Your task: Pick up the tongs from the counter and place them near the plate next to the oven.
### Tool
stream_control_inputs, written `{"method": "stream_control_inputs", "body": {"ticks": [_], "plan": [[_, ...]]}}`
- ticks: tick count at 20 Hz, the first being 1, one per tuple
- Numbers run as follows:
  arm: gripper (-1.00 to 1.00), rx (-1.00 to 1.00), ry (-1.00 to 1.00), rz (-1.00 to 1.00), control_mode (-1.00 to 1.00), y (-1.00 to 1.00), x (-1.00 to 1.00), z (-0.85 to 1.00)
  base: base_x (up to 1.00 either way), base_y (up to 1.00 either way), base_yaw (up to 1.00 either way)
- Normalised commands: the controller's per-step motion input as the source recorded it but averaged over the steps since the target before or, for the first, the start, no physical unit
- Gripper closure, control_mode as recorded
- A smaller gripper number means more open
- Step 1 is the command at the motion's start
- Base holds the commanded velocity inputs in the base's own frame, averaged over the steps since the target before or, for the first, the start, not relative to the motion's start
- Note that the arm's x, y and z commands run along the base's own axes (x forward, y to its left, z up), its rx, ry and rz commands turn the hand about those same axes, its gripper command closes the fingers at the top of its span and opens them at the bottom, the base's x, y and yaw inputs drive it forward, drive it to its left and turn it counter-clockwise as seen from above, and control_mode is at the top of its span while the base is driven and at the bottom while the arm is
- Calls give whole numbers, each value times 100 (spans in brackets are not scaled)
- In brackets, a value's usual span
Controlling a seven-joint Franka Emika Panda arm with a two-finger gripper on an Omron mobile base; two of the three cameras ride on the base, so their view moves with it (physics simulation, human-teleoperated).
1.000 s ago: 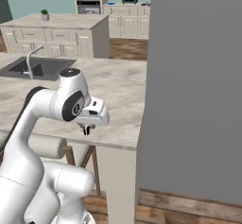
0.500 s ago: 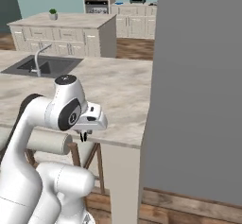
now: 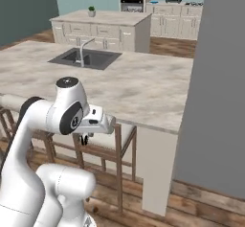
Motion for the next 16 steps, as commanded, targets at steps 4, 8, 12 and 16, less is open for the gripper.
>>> {"method": "stream_control_inputs", "body": {"ticks": [4,8,12,16], "plan": [[100,0,0,0,100,0,0,0,0,100,6],[100,0,0,0,100,0,0,0,0,100,3],[100,0,0,0,100,0,0,0,0,100,0],[100,0,0,0,100,0,0,0,0,100,0]]}}
